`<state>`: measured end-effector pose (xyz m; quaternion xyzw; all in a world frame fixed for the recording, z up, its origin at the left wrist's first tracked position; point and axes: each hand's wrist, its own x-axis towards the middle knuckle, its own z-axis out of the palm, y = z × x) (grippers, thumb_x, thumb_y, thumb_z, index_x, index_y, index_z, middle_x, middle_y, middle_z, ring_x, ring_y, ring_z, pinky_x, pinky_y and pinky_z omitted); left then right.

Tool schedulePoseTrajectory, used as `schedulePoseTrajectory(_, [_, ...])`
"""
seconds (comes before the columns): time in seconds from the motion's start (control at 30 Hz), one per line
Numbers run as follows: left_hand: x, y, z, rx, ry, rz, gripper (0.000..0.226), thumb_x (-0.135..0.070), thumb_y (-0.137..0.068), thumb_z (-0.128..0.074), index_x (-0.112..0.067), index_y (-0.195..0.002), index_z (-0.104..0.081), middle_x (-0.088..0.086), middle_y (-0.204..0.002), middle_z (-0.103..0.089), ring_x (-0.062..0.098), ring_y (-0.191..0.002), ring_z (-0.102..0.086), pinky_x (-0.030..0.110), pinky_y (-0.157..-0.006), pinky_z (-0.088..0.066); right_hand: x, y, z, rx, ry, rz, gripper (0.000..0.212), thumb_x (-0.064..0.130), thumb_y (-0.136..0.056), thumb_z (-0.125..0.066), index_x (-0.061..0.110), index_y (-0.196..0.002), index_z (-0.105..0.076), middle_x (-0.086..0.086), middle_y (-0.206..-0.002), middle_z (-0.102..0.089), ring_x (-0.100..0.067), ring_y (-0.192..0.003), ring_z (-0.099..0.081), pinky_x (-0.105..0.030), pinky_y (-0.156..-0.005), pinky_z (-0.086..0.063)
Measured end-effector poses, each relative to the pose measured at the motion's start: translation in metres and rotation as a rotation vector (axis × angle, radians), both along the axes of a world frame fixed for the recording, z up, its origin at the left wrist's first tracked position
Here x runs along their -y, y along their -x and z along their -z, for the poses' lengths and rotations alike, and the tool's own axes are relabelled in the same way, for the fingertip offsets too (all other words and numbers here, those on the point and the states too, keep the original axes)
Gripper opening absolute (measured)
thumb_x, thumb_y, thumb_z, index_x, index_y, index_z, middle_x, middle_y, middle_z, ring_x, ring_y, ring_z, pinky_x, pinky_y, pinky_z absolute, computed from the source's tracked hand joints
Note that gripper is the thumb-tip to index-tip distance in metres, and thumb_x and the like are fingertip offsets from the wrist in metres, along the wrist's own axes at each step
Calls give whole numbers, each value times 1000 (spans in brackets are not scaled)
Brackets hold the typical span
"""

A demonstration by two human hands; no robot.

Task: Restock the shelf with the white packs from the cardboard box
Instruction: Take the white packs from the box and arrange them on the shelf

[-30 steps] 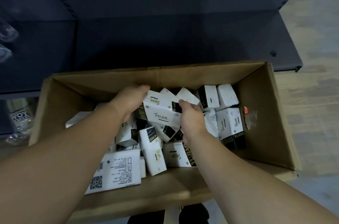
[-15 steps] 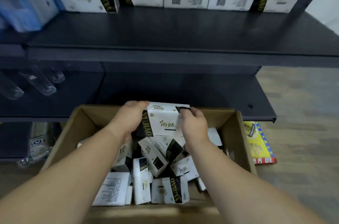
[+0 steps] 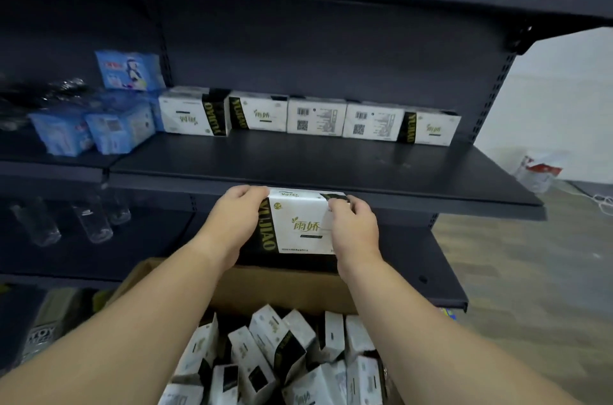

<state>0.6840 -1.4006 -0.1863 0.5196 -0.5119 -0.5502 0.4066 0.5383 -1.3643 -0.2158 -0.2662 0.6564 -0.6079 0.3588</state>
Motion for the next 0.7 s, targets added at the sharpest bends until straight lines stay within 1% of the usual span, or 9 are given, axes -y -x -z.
schedulePoseTrajectory(0.07, [1, 0, -12, 7, 27, 8, 21, -35, -97, -49, -22, -104, -64, -2, -87, -73, 8, -69, -65, 16, -43, -45, -1, 2, -15, -23, 36, 4, 66, 46, -69, -53, 28, -133, -52, -4, -126, -54, -24, -100, -65, -45, -75, -62])
schedulePoseTrajectory(0.1, [2, 0, -18, 16, 44, 17, 26, -37, -96, -49, -21, -107, -65, -3, -89, -75, 9, -73, -68, 17, -46, -45, -2, 3, -24, -31, 48, 3, 63, 45, -69, -53, 28, -130, -54, -3, -126, -54, -24, -101, -64, -46, -78, -61])
schedulePoseTrajectory(0.17, [2, -1, -29, 12, 81, 21, 29, -39, -95, -48, -21, -108, -67, -4, -92, -76, 12, -82, -69, 21, -55, -45, -4, 3, -39, -35, 86, -7, 38, 39, -77, -56, 27, -114, -59, -4, -120, -57, -24, -100, -65, -48, -80, -60])
schedulePoseTrajectory(0.23, [2, -1, -40, -6, 118, 23, 26, -35, -96, -47, -21, -100, -68, -4, -88, -76, 14, -83, -70, 25, -58, -44, -4, 5, -51, -31, 135, -16, 14, 28, -88, -56, 28, -101, -58, -3, -112, -60, -22, -96, -66, -48, -80, -60])
schedulePoseTrajectory(0.37, [7, -3, -55, -29, 140, 22, 23, -34, -97, -48, -21, -102, -65, 0, -89, -76, 16, -85, -70, 31, -66, -53, 5, 5, -63, -46, 181, -55, 4, 24, -92, -55, 26, -96, -55, -3, -109, -63, -21, -96, -65, -45, -85, -59])
schedulePoseTrajectory(0.47, [21, -6, -60, -37, 146, 1, 25, -37, -95, -50, -22, -110, -63, 1, -95, -75, 19, -92, -70, 38, -80, -55, 19, 2, -66, -54, 177, -57, 35, 30, -87, -56, 21, -121, -55, -4, -120, -60, -20, -101, -64, -44, -89, -57])
schedulePoseTrajectory(0.53, [32, -9, -62, -52, 148, 5, 25, -38, -94, -50, -23, -110, -64, 1, -95, -75, 18, -91, -70, 36, -77, -55, 29, -1, -67, -65, 182, -50, 44, 28, -89, -56, 20, -132, -51, -3, -123, -58, -19, -104, -61, -42, -91, -55])
schedulePoseTrajectory(0.6, [43, -12, -64, -66, 144, 12, 24, -36, -96, -50, -23, -110, -64, 0, -94, -75, 16, -88, -71, 31, -67, -53, 42, -2, -67, -53, 179, -50, 52, 26, -90, -56, 17, -140, -46, -2, -126, -56, -17, -107, -60, -39, -92, -53])
schedulePoseTrajectory(0.7, [64, -17, -65, -81, 131, 5, 28, -35, -96, -50, -20, -116, -62, 1, -97, -74, 16, -87, -69, 27, -62, -48, 62, -6, -68, -17, 178, -50, 52, 22, -94, -56, 16, -143, -40, 4, -117, -58, -14, -103, -59, -29, -81, -52])
